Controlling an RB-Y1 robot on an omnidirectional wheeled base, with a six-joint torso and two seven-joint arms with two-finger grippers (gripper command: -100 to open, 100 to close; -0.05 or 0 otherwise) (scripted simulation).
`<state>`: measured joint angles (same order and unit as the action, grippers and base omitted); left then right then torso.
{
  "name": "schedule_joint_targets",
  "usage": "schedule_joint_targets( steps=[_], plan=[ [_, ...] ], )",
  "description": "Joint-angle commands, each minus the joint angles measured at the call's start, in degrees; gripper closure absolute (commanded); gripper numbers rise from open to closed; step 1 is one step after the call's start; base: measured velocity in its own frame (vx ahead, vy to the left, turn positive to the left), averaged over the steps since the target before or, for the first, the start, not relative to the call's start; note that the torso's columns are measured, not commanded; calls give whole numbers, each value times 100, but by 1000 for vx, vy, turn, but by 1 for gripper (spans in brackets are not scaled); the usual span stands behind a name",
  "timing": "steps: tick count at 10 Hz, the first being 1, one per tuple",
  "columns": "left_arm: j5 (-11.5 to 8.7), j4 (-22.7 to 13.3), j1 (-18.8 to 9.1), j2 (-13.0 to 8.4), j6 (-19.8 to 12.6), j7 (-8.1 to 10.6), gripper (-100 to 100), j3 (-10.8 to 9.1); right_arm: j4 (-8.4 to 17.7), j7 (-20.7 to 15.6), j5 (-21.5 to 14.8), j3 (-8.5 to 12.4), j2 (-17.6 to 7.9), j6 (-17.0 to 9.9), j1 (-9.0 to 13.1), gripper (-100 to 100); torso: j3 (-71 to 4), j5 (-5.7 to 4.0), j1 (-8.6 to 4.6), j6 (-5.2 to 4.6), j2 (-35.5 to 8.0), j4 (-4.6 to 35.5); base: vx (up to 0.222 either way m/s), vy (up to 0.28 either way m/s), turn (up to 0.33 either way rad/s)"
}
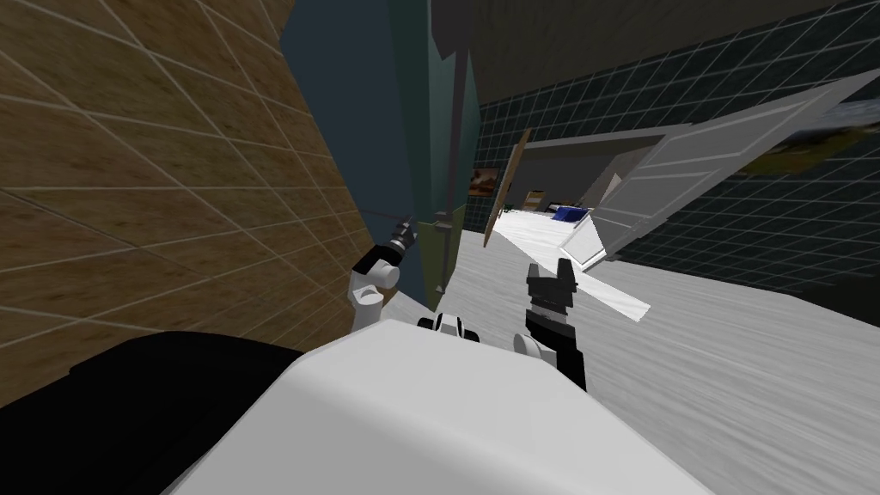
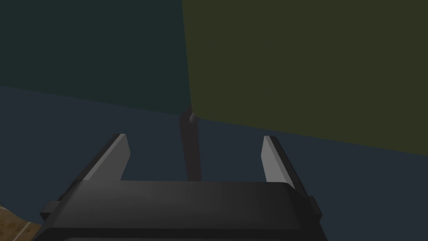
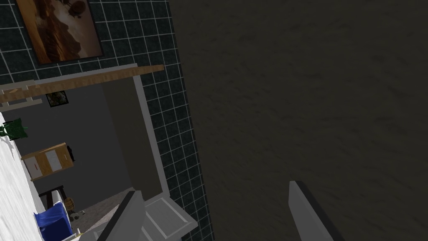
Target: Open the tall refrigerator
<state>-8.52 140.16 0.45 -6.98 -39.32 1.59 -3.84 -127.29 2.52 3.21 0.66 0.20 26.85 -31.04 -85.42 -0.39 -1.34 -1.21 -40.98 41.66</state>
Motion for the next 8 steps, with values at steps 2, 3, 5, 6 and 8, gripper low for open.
schedule_joint_targets(
  steps=[2,3,5,6,8],
  plan=[
    [-137,83,-285,66,-638,19,-100,45,0,0,0,-1,1,0,0,0,-9,-1,10,19,8,10,5,-105,74],
    [-137,83,-285,66,-700,19,-100,45,0,0,0,-1,1,0,0,0,-21,3,36,35,24,16,3,-95,27],
    [-181,228,-442,101,-1068,16,-100,17,0,0,0,0,0,0,0,0,-34,22,109,51,38,22,5,-65,64],
    [-200,327,-511,121,-1229,15,-100,5,0,0,0,0,0,0,-1,0,-34,17,104,53,35,34,23,-67,94],
    [-230,585,-621,172,-1487,13,-100,-15,0,0,0,0,0,0,-1,0,-27,2,77,45,19,49,19,-49,68]
  ],
)
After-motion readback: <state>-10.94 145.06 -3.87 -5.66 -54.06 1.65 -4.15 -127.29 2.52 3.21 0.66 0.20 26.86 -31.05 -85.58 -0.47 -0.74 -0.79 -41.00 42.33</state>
